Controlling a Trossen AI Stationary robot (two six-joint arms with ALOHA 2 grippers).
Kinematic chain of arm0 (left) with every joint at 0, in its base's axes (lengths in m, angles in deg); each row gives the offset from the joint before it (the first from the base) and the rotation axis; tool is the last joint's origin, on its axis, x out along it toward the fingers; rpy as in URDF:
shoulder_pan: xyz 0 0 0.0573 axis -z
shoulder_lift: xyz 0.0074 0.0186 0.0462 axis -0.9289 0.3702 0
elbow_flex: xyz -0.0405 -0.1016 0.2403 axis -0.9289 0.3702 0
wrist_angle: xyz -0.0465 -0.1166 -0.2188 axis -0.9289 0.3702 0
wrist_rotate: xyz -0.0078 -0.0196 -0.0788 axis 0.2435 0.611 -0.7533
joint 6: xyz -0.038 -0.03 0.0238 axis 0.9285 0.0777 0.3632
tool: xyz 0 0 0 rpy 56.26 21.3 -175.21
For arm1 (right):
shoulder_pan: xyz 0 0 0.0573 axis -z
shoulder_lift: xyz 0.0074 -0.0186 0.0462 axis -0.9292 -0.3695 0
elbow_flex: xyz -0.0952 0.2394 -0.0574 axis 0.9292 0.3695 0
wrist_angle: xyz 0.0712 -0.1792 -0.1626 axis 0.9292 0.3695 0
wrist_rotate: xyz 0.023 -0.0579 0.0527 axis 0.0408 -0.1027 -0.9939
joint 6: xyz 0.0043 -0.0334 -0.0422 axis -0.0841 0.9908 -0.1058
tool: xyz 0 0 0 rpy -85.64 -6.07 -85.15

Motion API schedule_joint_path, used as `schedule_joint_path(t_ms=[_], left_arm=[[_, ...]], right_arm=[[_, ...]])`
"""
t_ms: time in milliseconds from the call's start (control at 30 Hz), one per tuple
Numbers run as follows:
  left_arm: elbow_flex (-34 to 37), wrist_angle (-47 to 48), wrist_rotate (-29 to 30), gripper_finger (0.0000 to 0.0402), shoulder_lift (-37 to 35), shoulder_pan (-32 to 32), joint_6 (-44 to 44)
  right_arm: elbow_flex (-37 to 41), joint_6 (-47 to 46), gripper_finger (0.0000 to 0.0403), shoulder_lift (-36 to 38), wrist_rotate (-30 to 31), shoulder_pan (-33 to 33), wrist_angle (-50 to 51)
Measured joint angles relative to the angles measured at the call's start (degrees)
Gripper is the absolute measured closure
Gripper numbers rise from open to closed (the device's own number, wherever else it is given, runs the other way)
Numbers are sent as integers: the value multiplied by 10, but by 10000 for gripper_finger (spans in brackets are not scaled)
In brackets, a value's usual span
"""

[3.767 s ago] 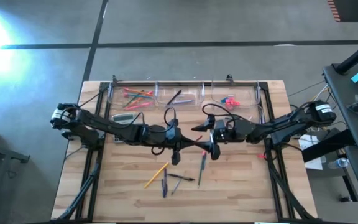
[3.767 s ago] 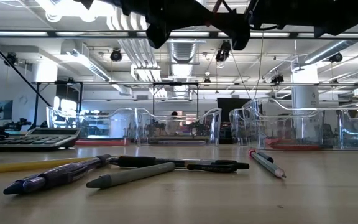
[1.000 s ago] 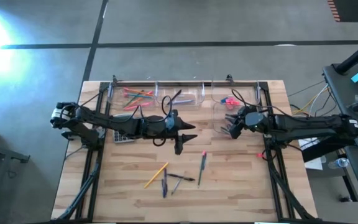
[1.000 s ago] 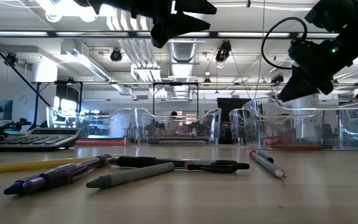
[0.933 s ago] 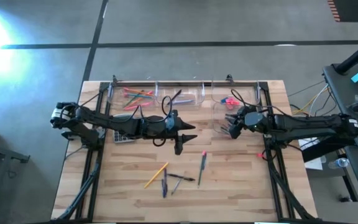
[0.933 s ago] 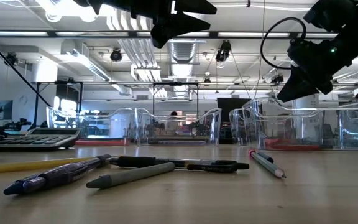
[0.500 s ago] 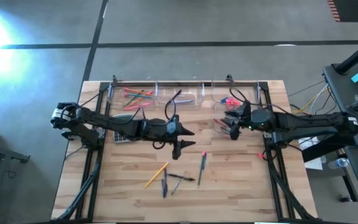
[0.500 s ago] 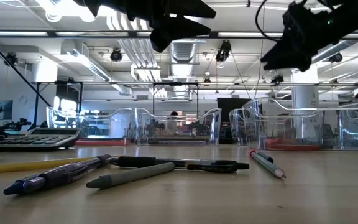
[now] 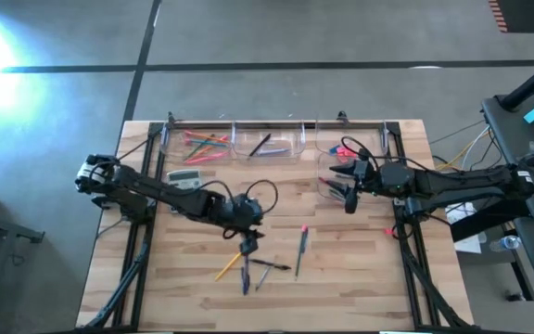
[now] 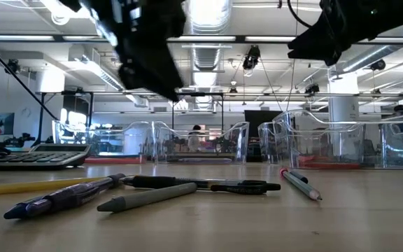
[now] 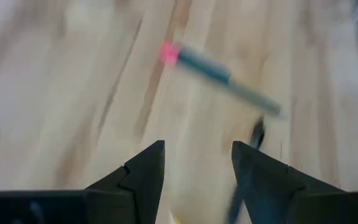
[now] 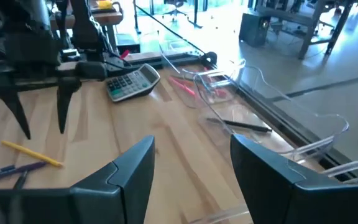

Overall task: Sort crayons/erasers/pens/pencils in bins
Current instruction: Put the yellow pencil into the top left transparent bin

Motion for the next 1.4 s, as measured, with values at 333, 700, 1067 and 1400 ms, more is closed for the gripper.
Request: schedule_joint_path(t_ms=[333, 700, 1067, 1400], left_arm=[[5, 131, -53, 229, -2, 38, 226], [-25, 108, 88, 229, -2, 11, 33], [1, 174, 234, 229, -81, -36, -275], [249, -112, 20, 229, -265, -196, -384]], right_arm=[[0, -4, 202, -3, 0, 0, -12], [0, -9, 202, -4, 0, 0, -32], [0, 77, 202, -12, 12, 3, -176], [0, 73, 202, -82, 36, 40, -256]])
